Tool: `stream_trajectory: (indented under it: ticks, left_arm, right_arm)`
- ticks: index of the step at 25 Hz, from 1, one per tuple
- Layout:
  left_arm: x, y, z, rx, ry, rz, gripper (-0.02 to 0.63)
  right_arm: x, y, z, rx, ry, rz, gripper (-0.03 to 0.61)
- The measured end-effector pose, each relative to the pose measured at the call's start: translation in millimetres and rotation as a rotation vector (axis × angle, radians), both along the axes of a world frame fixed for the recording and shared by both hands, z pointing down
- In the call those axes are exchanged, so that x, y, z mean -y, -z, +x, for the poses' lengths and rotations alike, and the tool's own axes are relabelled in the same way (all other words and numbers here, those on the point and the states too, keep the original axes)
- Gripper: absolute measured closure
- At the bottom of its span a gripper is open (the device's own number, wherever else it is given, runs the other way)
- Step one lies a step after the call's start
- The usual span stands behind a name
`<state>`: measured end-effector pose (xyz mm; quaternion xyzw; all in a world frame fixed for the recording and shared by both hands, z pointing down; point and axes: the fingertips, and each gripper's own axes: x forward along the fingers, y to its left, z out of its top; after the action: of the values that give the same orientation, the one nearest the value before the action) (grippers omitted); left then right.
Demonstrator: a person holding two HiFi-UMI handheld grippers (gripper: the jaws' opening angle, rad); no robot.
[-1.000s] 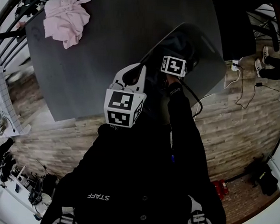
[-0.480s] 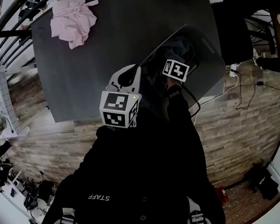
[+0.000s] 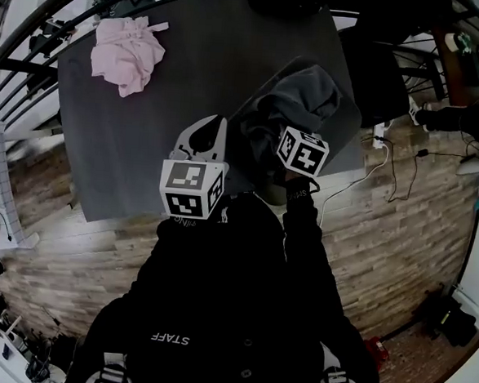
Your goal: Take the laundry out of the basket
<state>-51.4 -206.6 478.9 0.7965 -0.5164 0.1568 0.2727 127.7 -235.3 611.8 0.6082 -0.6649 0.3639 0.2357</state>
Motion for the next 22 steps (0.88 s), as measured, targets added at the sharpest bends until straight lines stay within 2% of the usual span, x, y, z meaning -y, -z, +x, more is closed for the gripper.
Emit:
stream_trajectory:
  ticks: [8, 22]
  left_arm:
    - [-1.1, 43.0, -2.3, -0.02, 0.005, 0.103, 0.612]
    - [0.7, 134.2, 7.3, -0.043, 0.009, 0.314, 0.612]
  right_arm:
    - [-19.2, 122.2, 6.9, -0.074, -0.008, 0.285, 0.291]
    - [-37.7, 277.6, 13.9, -0.137, -0.013, 0.636, 0.288]
